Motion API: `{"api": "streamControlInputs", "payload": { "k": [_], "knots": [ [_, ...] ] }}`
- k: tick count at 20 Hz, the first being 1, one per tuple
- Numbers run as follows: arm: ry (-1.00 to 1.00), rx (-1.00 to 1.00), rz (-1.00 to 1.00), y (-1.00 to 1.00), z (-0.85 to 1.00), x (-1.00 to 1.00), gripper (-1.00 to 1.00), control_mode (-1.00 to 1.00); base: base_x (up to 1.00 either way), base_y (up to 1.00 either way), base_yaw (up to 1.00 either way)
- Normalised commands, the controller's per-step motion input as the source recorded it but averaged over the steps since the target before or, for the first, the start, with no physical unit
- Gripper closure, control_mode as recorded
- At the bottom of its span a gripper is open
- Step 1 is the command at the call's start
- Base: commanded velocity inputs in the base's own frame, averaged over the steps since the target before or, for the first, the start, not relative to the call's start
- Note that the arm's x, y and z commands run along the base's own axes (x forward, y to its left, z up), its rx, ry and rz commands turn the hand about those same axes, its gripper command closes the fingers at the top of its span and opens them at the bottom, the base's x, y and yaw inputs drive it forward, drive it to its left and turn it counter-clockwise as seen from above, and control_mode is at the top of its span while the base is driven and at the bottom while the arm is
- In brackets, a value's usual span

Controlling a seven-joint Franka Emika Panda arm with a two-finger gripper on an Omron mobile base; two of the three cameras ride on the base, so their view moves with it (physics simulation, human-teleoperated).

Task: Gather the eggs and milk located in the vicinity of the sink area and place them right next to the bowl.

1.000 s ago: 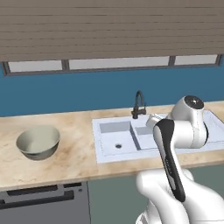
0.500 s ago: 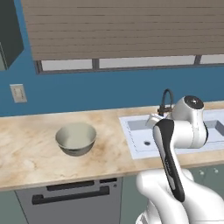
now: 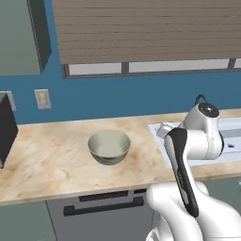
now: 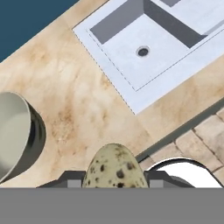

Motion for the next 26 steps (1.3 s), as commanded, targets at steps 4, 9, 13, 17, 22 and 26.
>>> {"api": "streamControlInputs", "payload": {
  "k": [4, 9, 13, 17, 22, 26],
  "knots": [
    [0.0, 0.0, 0.0, 0.0, 0.0, 0.0, 1.0, 1.0, 0.0, 0.5, 0.0],
    [0.0, 0.0, 0.0, 0.0, 0.0, 0.0, 1.0, 1.0, 0.0, 0.56, 0.0],
    [0.0, 0.0, 0.0, 0.0, 0.0, 0.0, 1.0, 1.0, 0.01, 0.59, 0.0],
    [0.0, 0.0, 0.0, 0.0, 0.0, 0.0, 1.0, 1.0, 0.01, 0.57, 0.0],
    [0.0, 0.0, 0.0, 0.0, 0.0, 0.0, 1.0, 1.0, 0.0, 0.53, 0.0],
    [0.0, 0.0, 0.0, 0.0, 0.0, 0.0, 1.0, 1.0, 0.0, 0.47, 0.0]
  ]
}}
